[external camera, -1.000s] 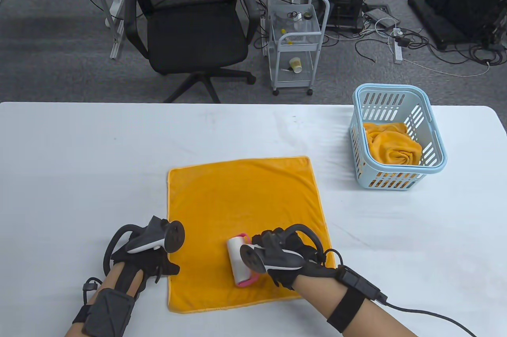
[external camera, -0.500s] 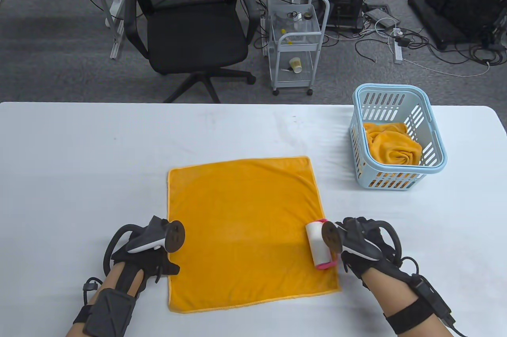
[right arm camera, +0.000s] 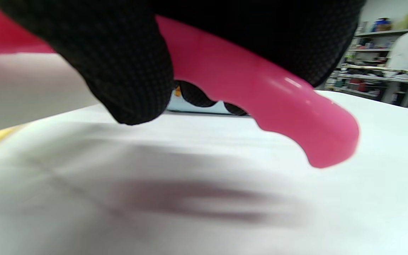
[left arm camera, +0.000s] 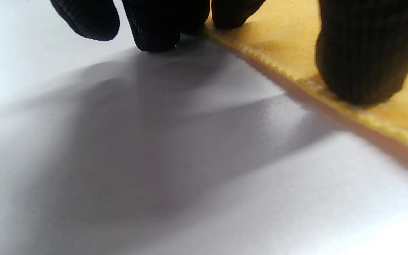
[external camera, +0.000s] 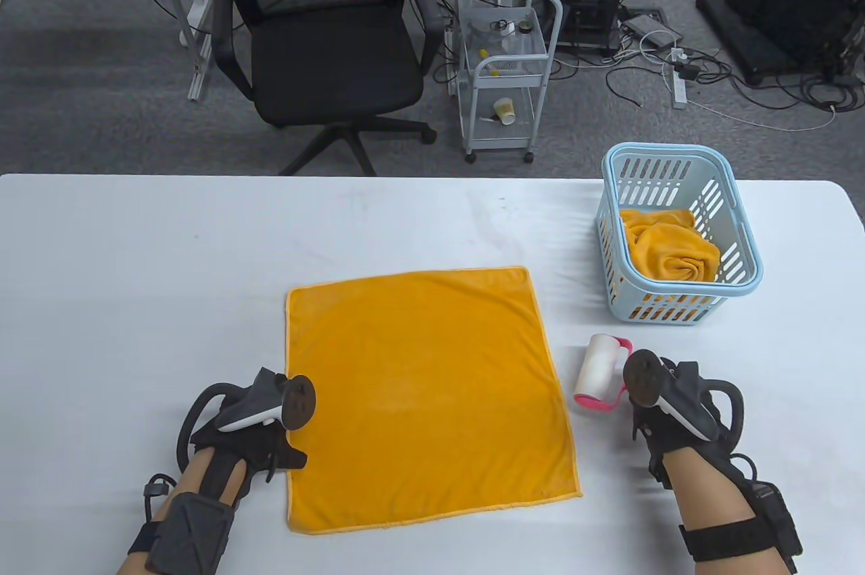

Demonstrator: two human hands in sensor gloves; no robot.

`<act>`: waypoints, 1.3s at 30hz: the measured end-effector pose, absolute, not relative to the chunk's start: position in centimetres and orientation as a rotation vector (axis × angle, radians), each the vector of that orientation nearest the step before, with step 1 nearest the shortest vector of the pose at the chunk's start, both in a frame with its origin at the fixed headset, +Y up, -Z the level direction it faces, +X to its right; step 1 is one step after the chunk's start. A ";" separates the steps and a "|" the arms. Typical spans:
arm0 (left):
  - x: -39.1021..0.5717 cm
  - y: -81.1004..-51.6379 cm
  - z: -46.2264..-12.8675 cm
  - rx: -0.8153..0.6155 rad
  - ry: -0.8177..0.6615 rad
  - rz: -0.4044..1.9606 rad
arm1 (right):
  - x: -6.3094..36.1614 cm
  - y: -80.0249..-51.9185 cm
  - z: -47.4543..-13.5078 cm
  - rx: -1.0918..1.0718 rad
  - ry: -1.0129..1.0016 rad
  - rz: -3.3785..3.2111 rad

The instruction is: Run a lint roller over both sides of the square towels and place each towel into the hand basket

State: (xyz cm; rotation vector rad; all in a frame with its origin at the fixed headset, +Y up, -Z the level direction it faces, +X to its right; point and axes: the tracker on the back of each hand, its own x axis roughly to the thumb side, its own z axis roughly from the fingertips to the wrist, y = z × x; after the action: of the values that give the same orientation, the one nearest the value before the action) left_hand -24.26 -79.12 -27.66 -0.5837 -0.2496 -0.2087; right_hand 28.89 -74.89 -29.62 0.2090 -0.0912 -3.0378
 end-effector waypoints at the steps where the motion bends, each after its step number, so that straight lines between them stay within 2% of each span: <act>1: -24.3 -79.1 -27.7 -0.584 -0.249 -0.208 | 29.2 -75.2 -29.7 0.236 -0.096 -3.031; 7: -24.3 -79.1 -27.7 -0.584 -0.248 -0.208 | 30.5 -77.0 -30.3 0.321 -0.203 -3.005; 11: -24.3 -79.1 -27.7 -0.585 -0.249 -0.208 | 30.5 -76.9 -30.5 0.305 -0.318 -3.001; 12: -24.3 -79.1 -27.7 -0.584 -0.249 -0.208 | 30.5 -76.5 -30.7 0.299 -0.415 -2.962; 14: -24.2 -79.1 -27.7 -0.585 -0.251 -0.213 | 30.2 -75.0 -30.6 0.329 -0.456 -2.897; 19: -24.2 -79.1 -27.7 -0.586 -0.251 -0.214 | 27.2 -70.4 -30.8 0.256 -0.265 -2.861; 21: -24.2 -79.1 -27.7 -0.585 -0.251 -0.213 | 23.9 -68.6 -31.2 0.081 -0.196 -2.988; 25: -24.2 -79.1 -27.7 -0.582 -0.254 -0.210 | 18.0 -67.5 -32.1 -0.183 -0.240 -3.091; 30: -24.2 -79.1 -27.7 -0.582 -0.256 -0.211 | 9.8 -69.7 -33.6 -0.522 -0.457 -3.160; 35: -24.2 -79.2 -27.7 -0.581 -0.257 -0.207 | 4.3 -72.4 -34.2 -0.642 -0.502 -3.021; 39: -24.3 -79.2 -27.7 -0.582 -0.260 -0.206 | 2.1 -74.7 -34.5 -0.691 -0.612 -2.944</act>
State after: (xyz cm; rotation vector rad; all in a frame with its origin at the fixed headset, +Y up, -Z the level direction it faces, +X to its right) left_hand -24.28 -79.17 -27.72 -0.5820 -0.2598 -0.2063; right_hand 2.14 -74.70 -34.51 -0.6911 -0.6120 -2.9441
